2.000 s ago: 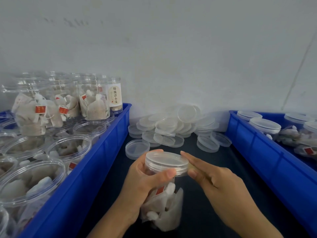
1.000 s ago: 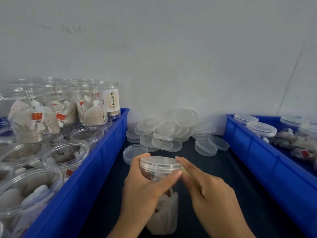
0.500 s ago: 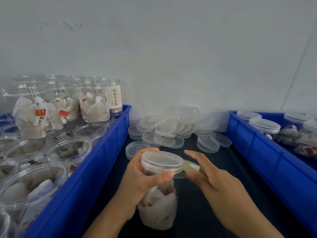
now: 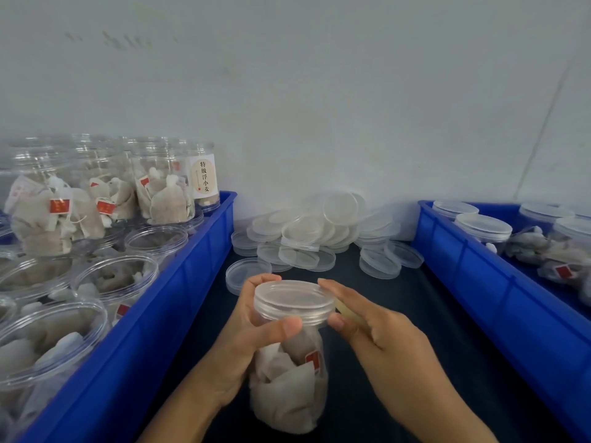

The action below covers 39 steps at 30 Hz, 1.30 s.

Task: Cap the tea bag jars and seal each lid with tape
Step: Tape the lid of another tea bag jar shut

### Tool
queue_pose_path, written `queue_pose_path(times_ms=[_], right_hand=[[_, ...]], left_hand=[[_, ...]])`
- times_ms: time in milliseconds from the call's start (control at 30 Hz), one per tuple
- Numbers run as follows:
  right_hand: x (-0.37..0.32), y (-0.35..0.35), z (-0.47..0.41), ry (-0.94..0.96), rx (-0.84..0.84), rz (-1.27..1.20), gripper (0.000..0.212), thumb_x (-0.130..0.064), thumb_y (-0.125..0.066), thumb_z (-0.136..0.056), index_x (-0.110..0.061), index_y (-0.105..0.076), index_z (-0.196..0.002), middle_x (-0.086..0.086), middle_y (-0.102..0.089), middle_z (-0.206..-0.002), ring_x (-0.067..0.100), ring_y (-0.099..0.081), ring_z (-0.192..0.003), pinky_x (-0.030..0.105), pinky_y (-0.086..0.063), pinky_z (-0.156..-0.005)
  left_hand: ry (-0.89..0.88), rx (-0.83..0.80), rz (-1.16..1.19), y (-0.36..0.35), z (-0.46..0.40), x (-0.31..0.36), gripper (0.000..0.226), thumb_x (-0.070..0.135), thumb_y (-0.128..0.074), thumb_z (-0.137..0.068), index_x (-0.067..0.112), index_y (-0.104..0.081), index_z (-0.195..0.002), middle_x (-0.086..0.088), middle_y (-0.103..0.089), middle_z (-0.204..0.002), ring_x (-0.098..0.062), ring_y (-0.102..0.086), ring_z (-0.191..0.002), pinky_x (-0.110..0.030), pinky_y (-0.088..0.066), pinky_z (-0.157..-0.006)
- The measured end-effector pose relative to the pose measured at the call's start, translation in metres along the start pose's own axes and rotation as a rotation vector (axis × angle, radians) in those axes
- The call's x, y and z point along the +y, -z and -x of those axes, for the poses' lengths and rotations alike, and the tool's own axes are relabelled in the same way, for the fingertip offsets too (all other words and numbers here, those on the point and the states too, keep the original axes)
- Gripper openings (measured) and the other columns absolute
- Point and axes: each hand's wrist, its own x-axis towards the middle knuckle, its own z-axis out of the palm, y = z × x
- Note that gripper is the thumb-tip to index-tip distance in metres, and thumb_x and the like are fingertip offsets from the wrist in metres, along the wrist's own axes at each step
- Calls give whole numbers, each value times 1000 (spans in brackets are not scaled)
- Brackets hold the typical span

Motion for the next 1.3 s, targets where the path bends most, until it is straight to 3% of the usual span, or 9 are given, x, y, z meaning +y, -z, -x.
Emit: queue_pose_path(times_ms=[67, 167, 300, 500, 667, 800, 1000, 1100, 1300], right_hand=[[3, -4, -1, -41, 60, -37, 43, -57, -38, -91, -64, -32, -133, -37, -58, -98, -10, -55, -97, 16, -46, -83], [5, -9, 1, -50, 124, 6, 40, -52, -41, -93, -63, -35, -131, -39, -53, -72, -13, -52, -73, 9, -38, -65], [-2, -17, 5, 3, 182, 50, 46, -55, -36, -91, -60, -31, -136, -33, -57, -114, -8, -54, -104, 12, -43, -82], [-11, -22, 7, 57, 158, 92, 54, -56, -37, -93, -59, -14, -142, -26, -52, -127, -5, -48, -110, 6, -35, -69], [-20, -17, 8, 38, 79, -33, 73, -77, -8, -68, -59, -1, -138, -33, -48, -94, -18, -46, -79, 8, -37, -66], [-20, -12, 11, 6, 89, 16, 74, -80, -3, -62, -57, -7, -133, -36, -45, -76, -35, -37, -82, 3, -34, -58], [-19, -2, 10, -29, 111, 189, 46, -72, -2, -71, -48, -18, -108, -9, -52, -65, -1, -54, -60, 15, -36, -49], [-10, 2, 8, 14, 129, 259, 45, -64, -11, -80, -51, -16, -123, -10, -53, -64, 3, -53, -58, 19, -40, -56], [-1, 2, 6, 33, 165, 318, 62, -72, -1, -74, -50, -15, -130, -10, -53, -65, 4, -51, -57, 18, -37, -53]], left_hand=[[-9, 21, -64, -2, 1, 5, 114, 66, -88, -26, 22, -48, -124, 11, -72, -104, -6, -68, -98, -14, -53, -74], [-13, 20, -179, -6, 5, 13, 105, 77, -80, -36, 35, -47, -127, 23, -68, -111, 6, -63, -102, -9, -50, -76], [-79, 221, -388, -19, 6, 13, 116, 67, -75, -41, 45, -22, -141, 37, -41, -116, 16, -49, -100, -9, -43, -77], [-90, 376, -294, -19, 3, 8, 97, 62, -80, -35, 32, -54, -124, 14, -65, -109, -2, -63, -99, -18, -47, -81], [-49, 326, -116, -7, 2, 9, 86, 54, -80, -37, 27, -63, -116, 2, -73, -104, -15, -71, -92, -33, -54, -80], [-7, 265, -18, -2, 1, 8, 83, 46, -81, -41, 22, -63, -119, -10, -72, -111, -28, -70, -97, -43, -54, -85], [-28, 205, -52, -1, 3, 8, 106, 60, -90, -27, 21, -61, -122, -4, -71, -113, -23, -69, -104, -41, -52, -90], [-46, 164, -76, -1, 3, 7, 95, 46, -91, -34, 20, -61, -121, -3, -72, -112, -21, -68, -105, -39, -51, -90], [-53, 130, -75, -2, 2, 7, 100, 52, -92, -28, 20, -63, -118, 0, -72, -110, -17, -69, -102, -31, -52, -82]])
